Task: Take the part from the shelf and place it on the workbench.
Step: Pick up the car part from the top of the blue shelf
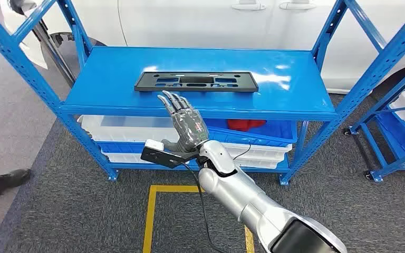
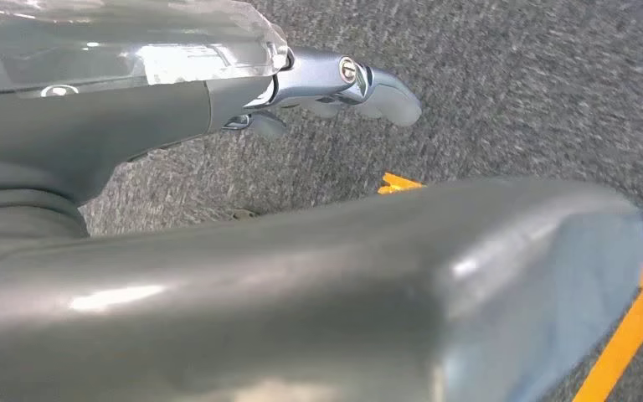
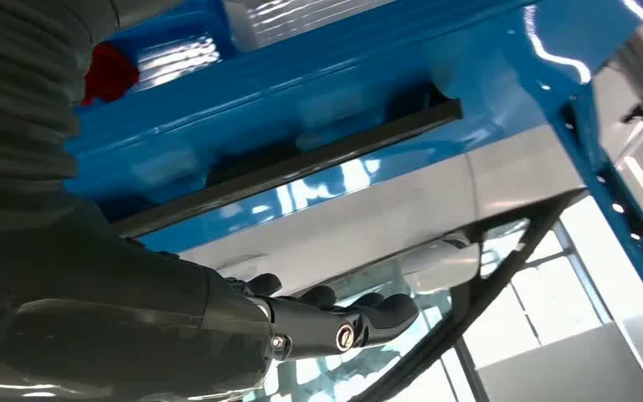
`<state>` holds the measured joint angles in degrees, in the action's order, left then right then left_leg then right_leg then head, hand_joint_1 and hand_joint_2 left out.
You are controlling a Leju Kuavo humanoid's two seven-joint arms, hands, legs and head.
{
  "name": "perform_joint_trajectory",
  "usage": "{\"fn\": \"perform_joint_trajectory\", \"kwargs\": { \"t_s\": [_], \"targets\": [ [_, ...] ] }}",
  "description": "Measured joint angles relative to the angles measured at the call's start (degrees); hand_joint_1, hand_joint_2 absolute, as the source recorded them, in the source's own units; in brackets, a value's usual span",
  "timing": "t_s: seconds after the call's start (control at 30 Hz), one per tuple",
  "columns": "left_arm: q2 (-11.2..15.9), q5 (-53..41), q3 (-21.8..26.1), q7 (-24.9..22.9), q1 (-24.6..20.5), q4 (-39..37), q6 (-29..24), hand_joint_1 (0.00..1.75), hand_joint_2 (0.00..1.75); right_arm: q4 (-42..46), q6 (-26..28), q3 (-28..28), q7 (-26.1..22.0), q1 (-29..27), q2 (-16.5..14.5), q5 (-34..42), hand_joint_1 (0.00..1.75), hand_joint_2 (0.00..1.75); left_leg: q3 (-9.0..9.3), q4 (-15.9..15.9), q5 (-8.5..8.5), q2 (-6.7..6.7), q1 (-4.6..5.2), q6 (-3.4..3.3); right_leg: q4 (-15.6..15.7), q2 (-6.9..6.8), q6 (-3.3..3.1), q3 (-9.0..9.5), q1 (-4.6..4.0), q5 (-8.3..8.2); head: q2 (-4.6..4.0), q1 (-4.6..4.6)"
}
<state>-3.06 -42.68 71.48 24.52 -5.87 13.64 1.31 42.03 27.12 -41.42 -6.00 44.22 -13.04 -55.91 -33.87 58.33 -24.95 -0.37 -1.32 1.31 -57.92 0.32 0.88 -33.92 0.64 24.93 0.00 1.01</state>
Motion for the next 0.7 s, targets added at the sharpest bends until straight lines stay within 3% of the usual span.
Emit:
{"fn": "perform_joint_trajectory", "kwargs": {
  "t_s": [0.1, 0.13, 0.2, 0.27, 0.3, 0.33, 0.37, 0.43, 0.5, 0.6, 0.63, 0.7],
  "targets": [
    [0.0, -0.1, 0.0, 0.0, -0.1, 0.0, 0.0, 0.0, 0.0, -2.4, 1.3, 0.0, 2.1, 0.9, -0.2, -2.6, 0.0, 1.75, 0.0, -0.3, 0.31, 0.07, -0.06, -0.95, -1.4, -0.05, 0.6, -0.57, 0.2, 1.1, 0.0, -0.03],
    [0.0, -0.1, 0.0, 0.0, -0.1, 0.0, 0.0, 0.0, 0.0, -3.6, 2.1, 0.1, 3.1, 1.3, -0.2, -3.9, 0.0, 1.75, -0.01, -0.4, 0.42, 0.12, -0.08, -1.36, -3.6, -0.09, 0.77, -1.59, 0.25, 2.5, 0.0, -0.03],
    [0.0, -0.1, 0.0, -0.1, -0.2, 0.0, 0.0, 0.0, 0.0, -5.9, 3.7, 0.5, 5.4, 1.9, -0.2, -6.6, 0.0, 1.75, -0.11, -0.4, 0.45, 0.22, 0.14, -1.94, -11.4, -0.14, 0.87, -5.22, 0.21, 6.28, 0.0, -0.04],
    [0.0, -0.2, 0.0, -0.2, -0.1, 0.0, 0.0, 0.0, 0.0, -7.8, 5.2, 1.4, 7.6, 1.8, -0.1, -9.3, 0.0, 1.75, -0.18, -0.3, 0.42, 0.24, 0.48, -2.15, -17.2, -0.14, 0.73, -8.09, 0.11, 7.87, 0.0, -0.04],
    [0.0, -0.2, 0.0, -0.3, -0.1, 0.0, 0.0, 0.0, 0.0, -8.5, 5.9, 2.2, 8.7, 1.8, 0.0, -10.8, 0.0, 1.75, -0.18, -0.3, 0.4, 0.22, 0.66, -2.2, -16.9, -0.14, 0.5, -8.07, 0.04, 7.03, 0.0, -0.04],
    [0.0, -0.3, 0.0, -0.3, 0.0, 0.0, 0.0, 0.0, 0.0, -9.1, 6.7, 3.0, 9.6, 1.8, 0.1, -12.2, 0.0, 1.75, -0.15, -0.2, 0.38, 0.19, 0.85, -2.24, -14.3, -0.14, 0.12, -6.9, -0.11, 5.24, 0.0, -0.04],
    [0.0, -0.4, -0.1, -0.3, 0.0, 0.0, 0.1, 0.0, 0.0, -9.6, 7.4, 4.0, 10.6, 1.9, 0.2, -13.7, 0.0, 1.75, -0.1, -0.2, 0.35, 0.16, 1.02, -2.26, -10.1, -0.15, -0.42, -4.95, -0.31, 3.05, 0.0, -0.04],
    [-0.2, -0.5, -0.1, -0.4, 0.0, -0.1, 0.1, 0.0, 0.0, -10.5, 8.9, 6.0, 12.3, 2.1, 0.4, -16.5, 0.0, 1.75, -0.15, -0.1, 0.28, 0.16, 1.38, -2.12, -2.9, -0.32, -1.3, -1.64, -0.76, 0.38, 0.0, -0.01],
    [-0.4, -0.5, -0.1, -0.4, 0.0, -0.2, 0.1, 0.0, 0.0, -11.3, 10.3, 7.8, 14.0, 2.2, 0.6, -19.4, 0.0, 1.75, -0.26, -0.2, 0.28, 0.24, 1.41, -1.72, -0.7, -0.4, -1.55, -0.88, -1.04, 0.06, 0.0, -0.02],
    [-0.3, -0.7, -0.1, -0.4, 0.0, -0.2, 0.2, 0.0, 0.0, -12.3, 11.8, 10.7, 16.5, 2.2, 1.1, -23.3, 0.0, 1.75, -0.26, 0.1, -0.21, 0.33, 1.37, -0.94, 0.3, -0.32, -1.9, -0.51, -0.6, -0.53, 0.0, -0.03],
    [-0.3, -0.8, -0.1, -0.4, 0.0, -0.2, 0.2, 0.0, 0.0, -12.4, 12.1, 11.7, 17.0, 2.2, 1.2, -24.4, 0.0, 1.75, -0.79, 1.4, -1.19, 0.33, 1.32, -0.67, 0.7, -0.35, -2.08, -0.3, -0.36, -0.75, 0.0, 0.05],
    [-0.3, -1.1, -0.3, -0.5, -0.1, -0.2, 0.2, 0.0, 0.0, -12.7, 12.4, 13.9, 17.2, 2.0, 1.6, -26.1, 0.0, 1.75, -3.73, 8.0, -4.69, 0.33, 0.92, -0.07, 1.0, -0.4, -2.28, -0.12, -0.25, -0.93, 0.0, 0.2]
  ]
}}
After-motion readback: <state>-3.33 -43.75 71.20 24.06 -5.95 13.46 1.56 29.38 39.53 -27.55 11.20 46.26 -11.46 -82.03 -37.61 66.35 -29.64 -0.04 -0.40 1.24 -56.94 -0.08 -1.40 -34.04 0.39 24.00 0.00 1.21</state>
